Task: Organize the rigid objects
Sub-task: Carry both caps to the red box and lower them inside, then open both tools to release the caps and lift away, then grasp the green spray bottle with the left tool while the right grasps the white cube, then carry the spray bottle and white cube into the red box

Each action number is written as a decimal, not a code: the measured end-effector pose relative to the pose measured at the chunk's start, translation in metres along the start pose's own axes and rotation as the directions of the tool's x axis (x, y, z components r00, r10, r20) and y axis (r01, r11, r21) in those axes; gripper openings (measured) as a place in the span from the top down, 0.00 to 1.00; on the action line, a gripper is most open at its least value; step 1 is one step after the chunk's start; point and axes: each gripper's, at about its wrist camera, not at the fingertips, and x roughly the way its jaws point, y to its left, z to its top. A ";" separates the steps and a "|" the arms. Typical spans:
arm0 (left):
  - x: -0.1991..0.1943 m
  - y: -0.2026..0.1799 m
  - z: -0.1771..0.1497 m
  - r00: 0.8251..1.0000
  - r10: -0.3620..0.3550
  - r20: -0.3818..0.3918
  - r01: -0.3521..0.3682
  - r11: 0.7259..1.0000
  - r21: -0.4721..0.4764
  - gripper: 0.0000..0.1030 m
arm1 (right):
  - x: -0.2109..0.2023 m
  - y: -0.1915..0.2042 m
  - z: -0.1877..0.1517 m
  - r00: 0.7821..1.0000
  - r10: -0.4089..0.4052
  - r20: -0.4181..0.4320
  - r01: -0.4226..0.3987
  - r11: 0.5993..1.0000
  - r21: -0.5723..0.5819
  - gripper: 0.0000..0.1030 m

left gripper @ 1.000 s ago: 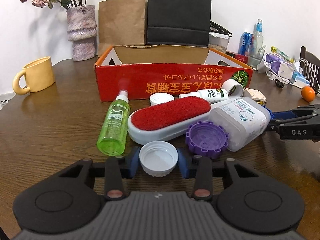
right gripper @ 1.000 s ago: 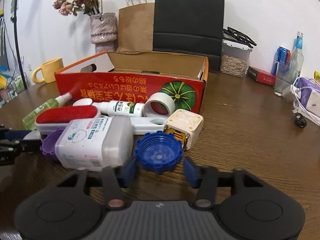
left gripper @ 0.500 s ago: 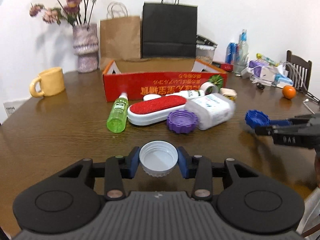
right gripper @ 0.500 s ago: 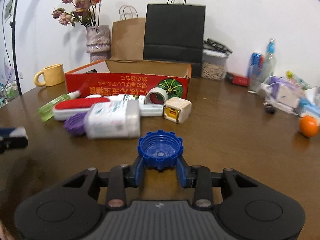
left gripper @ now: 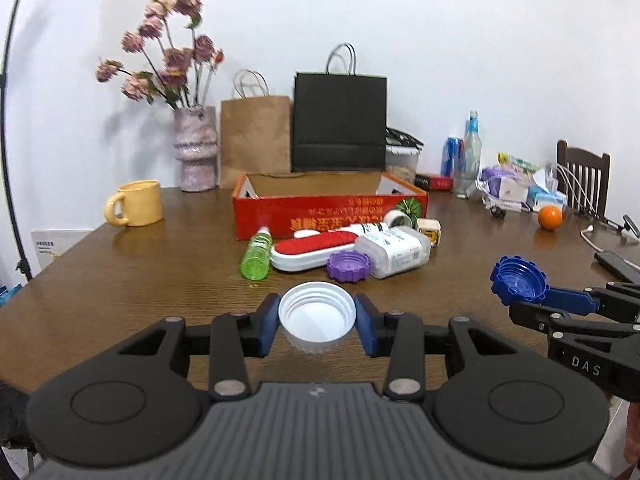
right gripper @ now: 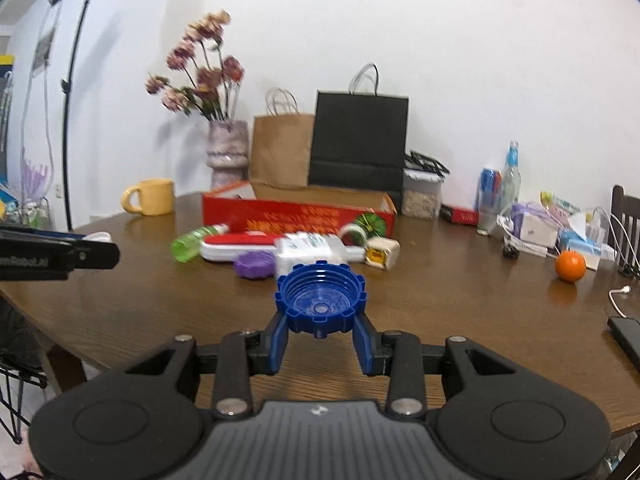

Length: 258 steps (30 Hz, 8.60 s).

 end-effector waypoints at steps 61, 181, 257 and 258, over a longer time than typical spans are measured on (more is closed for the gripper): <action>0.514 0.095 0.192 0.900 -0.118 -0.420 0.104 0.993 -0.056 0.06 | 0.523 -0.112 0.213 0.820 0.075 -0.567 0.018 0.988 0.156 0.33; 0.263 0.110 0.061 0.964 -0.078 -0.256 0.062 0.996 -0.068 0.43 | 0.281 -0.108 0.074 0.974 -0.036 -0.225 0.102 0.951 0.290 0.59; 0.460 0.089 0.181 0.870 -0.098 -0.483 0.039 0.991 -0.130 0.68 | 0.473 -0.081 0.221 0.924 0.152 -0.351 -0.086 0.977 0.195 0.63; 0.461 0.091 0.178 0.869 -0.100 -0.485 0.036 0.990 -0.139 0.68 | 0.484 -0.080 0.218 0.915 0.144 -0.376 -0.077 0.979 0.186 0.63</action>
